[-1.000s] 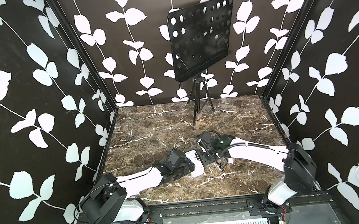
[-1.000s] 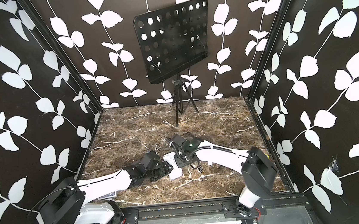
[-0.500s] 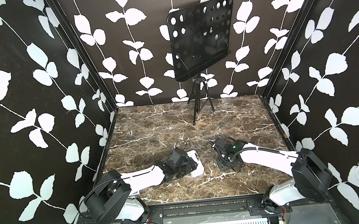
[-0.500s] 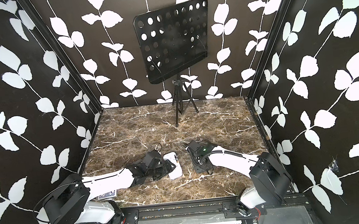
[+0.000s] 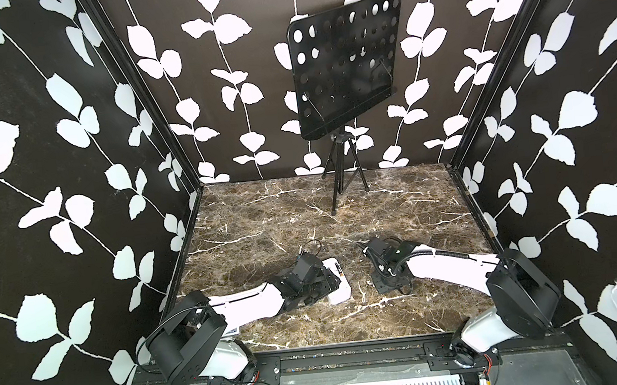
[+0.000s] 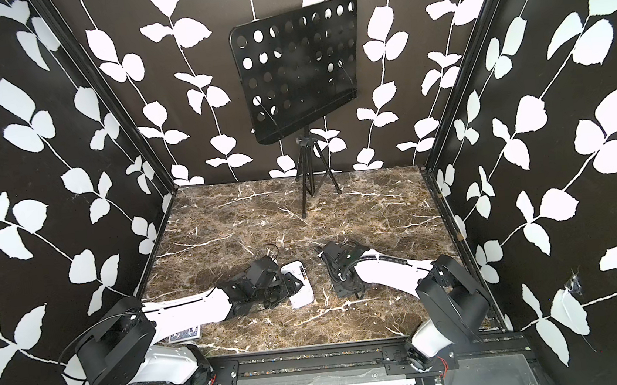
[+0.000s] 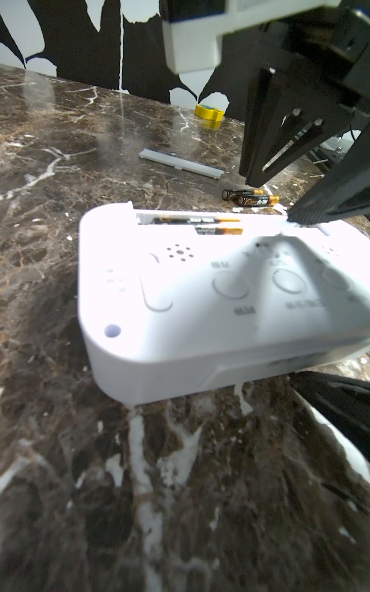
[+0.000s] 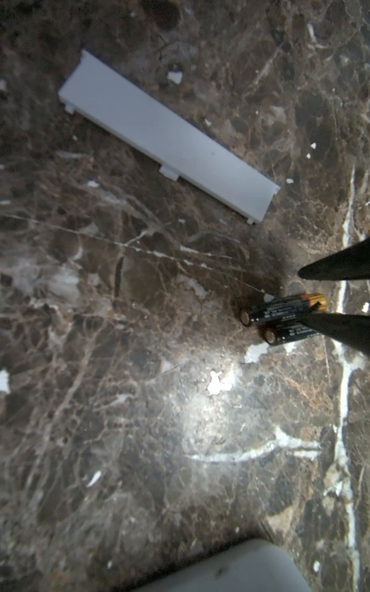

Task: Insert the battery into the alarm
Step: Pick up the battery at the center of the board.

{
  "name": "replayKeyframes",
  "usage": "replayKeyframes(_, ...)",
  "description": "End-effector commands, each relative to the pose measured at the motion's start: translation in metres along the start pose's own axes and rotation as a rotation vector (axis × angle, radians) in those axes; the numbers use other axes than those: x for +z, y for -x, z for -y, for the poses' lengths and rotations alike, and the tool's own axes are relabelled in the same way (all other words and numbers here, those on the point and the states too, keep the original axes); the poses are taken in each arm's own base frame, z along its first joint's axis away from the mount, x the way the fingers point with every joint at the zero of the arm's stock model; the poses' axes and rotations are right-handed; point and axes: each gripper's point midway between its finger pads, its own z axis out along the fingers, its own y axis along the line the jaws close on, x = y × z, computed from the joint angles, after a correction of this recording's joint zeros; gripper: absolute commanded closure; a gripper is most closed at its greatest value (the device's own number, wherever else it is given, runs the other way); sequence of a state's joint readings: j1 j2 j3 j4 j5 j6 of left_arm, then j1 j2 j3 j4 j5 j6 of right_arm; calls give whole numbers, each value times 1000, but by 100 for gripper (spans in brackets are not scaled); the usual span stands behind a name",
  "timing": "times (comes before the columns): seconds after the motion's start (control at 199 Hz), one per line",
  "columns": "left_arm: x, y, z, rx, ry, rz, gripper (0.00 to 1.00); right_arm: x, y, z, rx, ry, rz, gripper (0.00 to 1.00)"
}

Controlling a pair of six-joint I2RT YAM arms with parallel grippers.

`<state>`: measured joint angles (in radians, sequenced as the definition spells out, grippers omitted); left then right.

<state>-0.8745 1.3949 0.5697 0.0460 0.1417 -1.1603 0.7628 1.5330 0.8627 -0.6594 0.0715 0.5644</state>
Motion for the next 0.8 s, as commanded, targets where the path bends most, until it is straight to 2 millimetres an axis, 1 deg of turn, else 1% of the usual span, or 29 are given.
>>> replayKeyframes(0.0,-5,4,8,2,-15,15,26,5,0,2,-13,-14,-13,81)
replayKeyframes(0.196,-5,6,10,0,-19,25,28,11,-2,2,-21,-17,-28,81)
replayKeyframes(0.507,-5,6,6,-8,-12,31,29,20,-8,4,-13,-20,-45,83)
replayKeyframes(0.527,-5,6,6,-8,-11,32,29,20,-9,4,-12,-17,-47,83)
replayKeyframes(0.537,-5,6,6,-8,-11,32,29,24,-12,5,-14,-26,-65,83)
replayKeyframes(0.562,-5,6,5,-9,-10,33,29,27,-14,6,-12,-30,-75,83)
replayKeyframes(0.673,-6,8,6,-1,-9,46,28,31,-19,7,-1,-25,-87,86)
replayKeyframes(0.799,-12,13,6,10,-3,65,27,32,-24,13,6,-38,-95,88)
